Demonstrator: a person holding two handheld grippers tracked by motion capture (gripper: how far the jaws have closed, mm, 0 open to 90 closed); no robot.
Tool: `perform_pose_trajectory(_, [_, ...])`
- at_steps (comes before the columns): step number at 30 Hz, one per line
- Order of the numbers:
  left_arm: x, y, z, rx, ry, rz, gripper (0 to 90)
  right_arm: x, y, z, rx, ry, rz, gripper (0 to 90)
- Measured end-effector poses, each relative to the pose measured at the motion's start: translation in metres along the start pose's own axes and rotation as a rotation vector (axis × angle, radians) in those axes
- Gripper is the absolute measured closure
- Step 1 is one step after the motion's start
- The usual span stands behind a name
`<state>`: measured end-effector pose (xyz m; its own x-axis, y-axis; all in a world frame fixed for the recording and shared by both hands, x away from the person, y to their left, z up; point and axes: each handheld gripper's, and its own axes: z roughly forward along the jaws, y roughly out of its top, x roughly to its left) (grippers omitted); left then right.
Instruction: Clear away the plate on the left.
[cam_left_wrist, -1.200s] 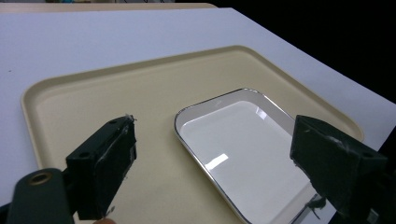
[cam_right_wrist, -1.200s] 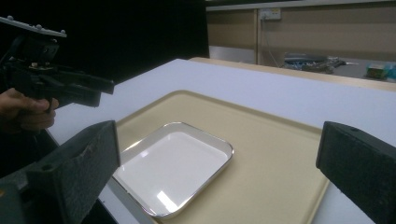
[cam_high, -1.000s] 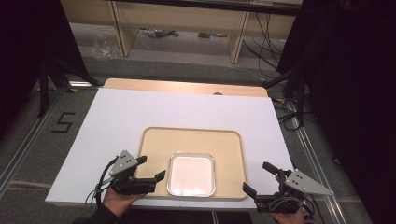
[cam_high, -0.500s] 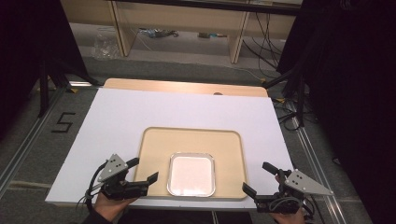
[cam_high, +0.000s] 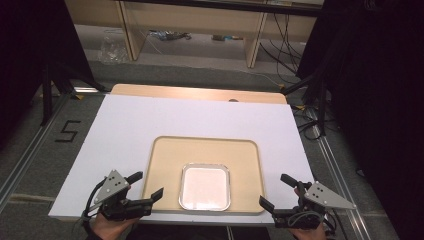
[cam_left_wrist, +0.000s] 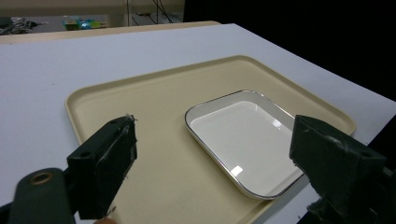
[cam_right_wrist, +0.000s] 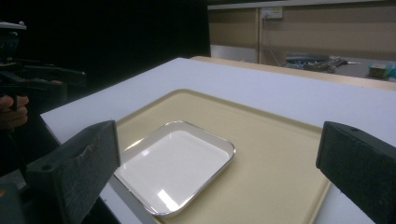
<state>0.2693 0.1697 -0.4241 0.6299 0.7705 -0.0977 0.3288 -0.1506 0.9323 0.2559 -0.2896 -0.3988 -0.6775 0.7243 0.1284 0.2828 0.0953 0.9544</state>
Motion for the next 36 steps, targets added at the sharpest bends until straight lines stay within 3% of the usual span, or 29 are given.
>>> perform_pose_trajectory(2, [-0.001,0.0,0.0,0.002,-0.003,0.038,14.6,0.0,0.0,0.0,-0.001,0.001,0.001,0.3])
perform_pose_trajectory(4, [-0.01,-0.003,-0.002,0.028,-0.008,-0.038,14.6,0.0,0.0,0.0,0.0,0.001,0.0,0.3])
perform_pose_trajectory(7, [-0.013,-0.004,-0.002,0.029,-0.022,-0.042,14.6,0.0,0.0,0.0,0.0,0.002,0.0,0.3])
perform_pose_trajectory(9, [-0.016,-0.005,-0.002,0.005,-0.028,-0.061,14.6,0.0,0.0,0.0,0.003,0.004,0.004,0.3])
perform_pose_trajectory(15, [-0.018,-0.007,-0.002,0.006,-0.035,-0.026,14.6,0.0,0.0,0.0,0.003,0.003,0.004,0.3])
perform_pose_trajectory(17, [-0.019,-0.007,-0.004,0.031,-0.005,-0.05,14.6,0.0,0.0,0.0,0.004,0.002,0.003,0.3])
perform_pose_trajectory(23, [-0.017,-0.006,-0.003,0.03,0.001,-0.046,14.6,0.0,0.0,0.0,0.004,0.003,0.004,0.3])
perform_pose_trajectory(25, [-0.017,-0.007,-0.002,0.032,0.001,-0.074,14.6,0.0,0.0,0.0,0.002,0.002,0.004,0.3])
perform_pose_trajectory(36, [-0.015,-0.007,-0.001,0.044,-0.002,-0.065,14.6,0.0,0.0,0.0,0.001,0.002,0.003,0.3])
